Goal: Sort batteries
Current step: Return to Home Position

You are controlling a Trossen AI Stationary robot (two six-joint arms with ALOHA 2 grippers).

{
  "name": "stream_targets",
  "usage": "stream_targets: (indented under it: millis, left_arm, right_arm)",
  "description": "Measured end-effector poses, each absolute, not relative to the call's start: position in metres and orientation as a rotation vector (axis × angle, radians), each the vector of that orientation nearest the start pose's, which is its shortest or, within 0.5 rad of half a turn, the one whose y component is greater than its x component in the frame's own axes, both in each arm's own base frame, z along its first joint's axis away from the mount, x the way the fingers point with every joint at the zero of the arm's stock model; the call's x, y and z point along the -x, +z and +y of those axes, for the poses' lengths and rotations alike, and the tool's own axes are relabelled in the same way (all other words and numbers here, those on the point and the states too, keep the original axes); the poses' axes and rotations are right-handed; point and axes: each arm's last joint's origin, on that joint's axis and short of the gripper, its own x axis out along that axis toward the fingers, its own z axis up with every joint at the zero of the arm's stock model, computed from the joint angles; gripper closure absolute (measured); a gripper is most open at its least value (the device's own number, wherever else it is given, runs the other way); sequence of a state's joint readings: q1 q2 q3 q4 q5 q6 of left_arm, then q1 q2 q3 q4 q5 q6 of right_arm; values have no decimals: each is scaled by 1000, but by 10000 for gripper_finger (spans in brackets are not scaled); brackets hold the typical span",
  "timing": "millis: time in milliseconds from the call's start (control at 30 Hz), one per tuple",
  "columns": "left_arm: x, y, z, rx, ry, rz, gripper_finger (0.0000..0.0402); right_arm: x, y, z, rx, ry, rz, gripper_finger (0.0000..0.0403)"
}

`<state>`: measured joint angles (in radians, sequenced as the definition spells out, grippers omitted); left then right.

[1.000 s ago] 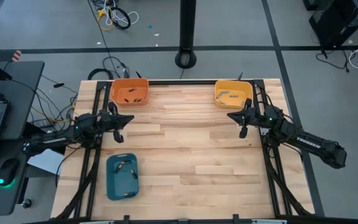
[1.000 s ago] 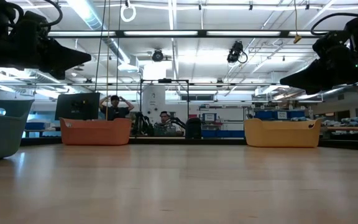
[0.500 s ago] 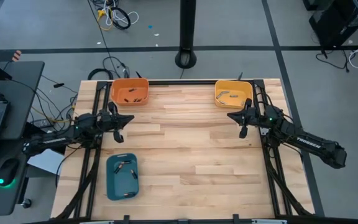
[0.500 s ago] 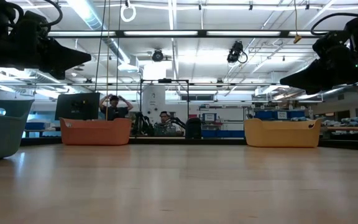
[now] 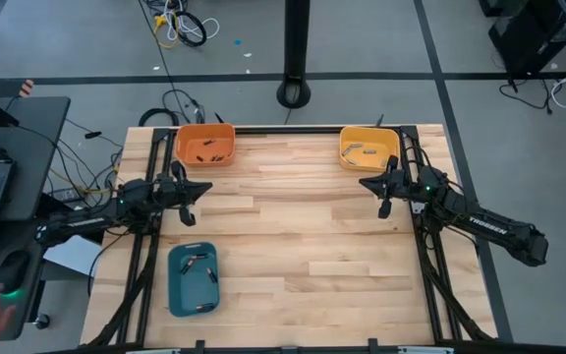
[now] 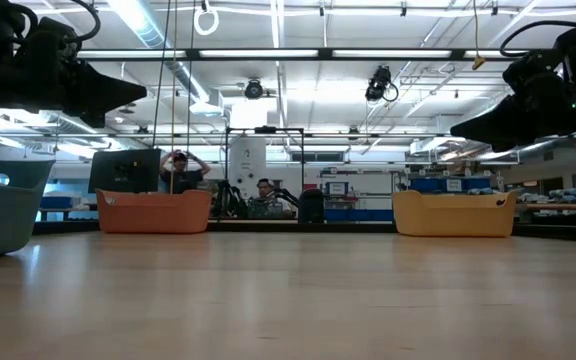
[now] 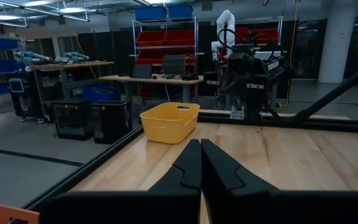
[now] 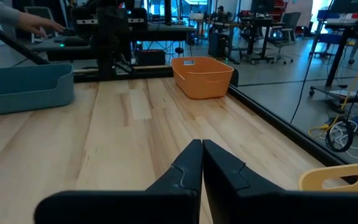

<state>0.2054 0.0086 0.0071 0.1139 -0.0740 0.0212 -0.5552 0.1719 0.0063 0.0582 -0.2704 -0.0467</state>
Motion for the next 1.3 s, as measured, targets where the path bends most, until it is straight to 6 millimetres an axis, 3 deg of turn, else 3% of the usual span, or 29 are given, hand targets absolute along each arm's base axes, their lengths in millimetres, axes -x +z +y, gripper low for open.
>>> stream_targets:
  millis: [1300]
  left_arm:
    - [-96, 177, 11, -22, 174, -119, 396]
  right_arm:
    - [-95, 157, -50, 3, -282, 105, 380]
